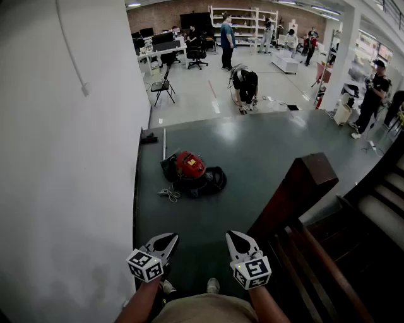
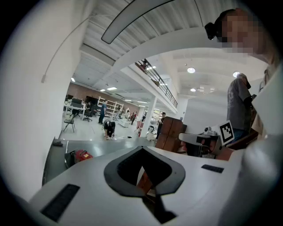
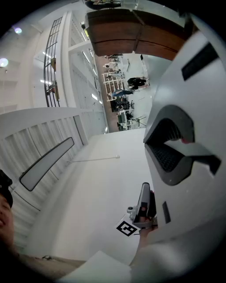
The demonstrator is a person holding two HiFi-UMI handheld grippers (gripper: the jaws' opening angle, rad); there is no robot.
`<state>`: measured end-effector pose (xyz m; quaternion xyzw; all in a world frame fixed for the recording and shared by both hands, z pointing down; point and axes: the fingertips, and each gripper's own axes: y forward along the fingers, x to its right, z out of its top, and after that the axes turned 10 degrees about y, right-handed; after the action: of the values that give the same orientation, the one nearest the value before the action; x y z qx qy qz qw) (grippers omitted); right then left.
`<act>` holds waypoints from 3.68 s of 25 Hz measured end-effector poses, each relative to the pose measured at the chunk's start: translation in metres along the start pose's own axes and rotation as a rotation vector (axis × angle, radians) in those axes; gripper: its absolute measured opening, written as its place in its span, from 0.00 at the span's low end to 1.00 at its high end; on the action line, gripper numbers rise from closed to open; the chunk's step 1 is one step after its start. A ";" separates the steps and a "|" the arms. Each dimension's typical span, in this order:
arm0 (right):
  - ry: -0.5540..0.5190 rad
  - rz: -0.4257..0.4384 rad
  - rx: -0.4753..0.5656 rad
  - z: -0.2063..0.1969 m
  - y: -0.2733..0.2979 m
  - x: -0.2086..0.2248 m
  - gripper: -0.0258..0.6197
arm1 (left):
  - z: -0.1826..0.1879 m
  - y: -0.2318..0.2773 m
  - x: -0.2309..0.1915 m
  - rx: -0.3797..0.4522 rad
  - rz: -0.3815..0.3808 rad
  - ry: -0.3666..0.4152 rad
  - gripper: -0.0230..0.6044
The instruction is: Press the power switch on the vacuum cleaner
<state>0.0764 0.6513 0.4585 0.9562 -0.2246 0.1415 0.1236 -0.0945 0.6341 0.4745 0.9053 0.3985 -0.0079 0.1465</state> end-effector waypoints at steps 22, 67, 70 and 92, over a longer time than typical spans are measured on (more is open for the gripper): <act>0.259 0.120 -0.066 -0.026 0.014 0.010 0.06 | -0.026 0.045 0.015 -0.201 -0.006 -0.055 0.04; 0.368 0.145 -0.063 0.122 0.392 0.226 0.05 | 0.112 0.376 -0.291 0.012 -0.211 0.013 0.04; 0.332 0.155 -0.082 0.134 0.417 0.266 0.05 | 0.131 0.409 -0.299 -0.016 -0.185 0.033 0.04; 0.242 0.003 -0.245 0.108 0.569 0.390 0.05 | 0.096 0.476 -0.461 -0.155 0.098 -0.128 0.04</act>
<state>0.1699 -0.0292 0.5837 0.9097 -0.2249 0.2272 0.2651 -0.0549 -0.0280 0.5662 0.9074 0.3428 -0.0277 0.2416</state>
